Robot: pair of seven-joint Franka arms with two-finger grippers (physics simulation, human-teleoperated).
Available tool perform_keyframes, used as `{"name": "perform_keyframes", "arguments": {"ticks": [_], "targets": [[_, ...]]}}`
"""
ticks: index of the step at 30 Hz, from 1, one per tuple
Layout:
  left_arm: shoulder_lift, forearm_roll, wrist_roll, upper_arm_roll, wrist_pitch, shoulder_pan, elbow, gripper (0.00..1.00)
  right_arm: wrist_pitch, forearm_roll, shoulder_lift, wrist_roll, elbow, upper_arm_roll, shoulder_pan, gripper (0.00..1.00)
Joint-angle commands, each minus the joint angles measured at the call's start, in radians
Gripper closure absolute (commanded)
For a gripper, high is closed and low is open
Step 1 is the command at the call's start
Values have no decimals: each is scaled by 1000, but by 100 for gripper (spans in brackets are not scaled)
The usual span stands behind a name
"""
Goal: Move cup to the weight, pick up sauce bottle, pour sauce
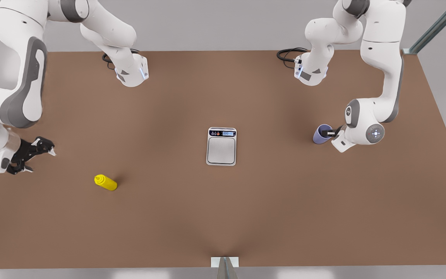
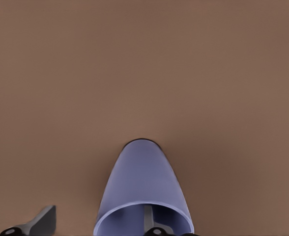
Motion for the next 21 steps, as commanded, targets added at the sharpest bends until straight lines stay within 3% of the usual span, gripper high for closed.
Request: {"name": "perform_keyframes", "arguments": {"ticks": [1, 3, 6, 11, 21], "targets": [[-1, 1, 0, 0, 5, 0, -3, 49, 15, 22, 5, -55, -9, 0, -12, 0], [-3, 1, 0, 0, 7, 0, -6, 66, 41, 180, 48, -302, -24, 0, -89, 0], [-4, 1, -2, 0, 11, 0, -8, 79, 40, 326, 116, -591, -24, 0, -160, 0], [-4, 1, -2, 0, 56, -1, -35, 79, 26, 598, 265, -982, -24, 0, -219, 0], [-21, 0, -12, -1, 54, -1, -35, 79, 11, 746, 444, -1170, -42, 3, -215, 0]]}}
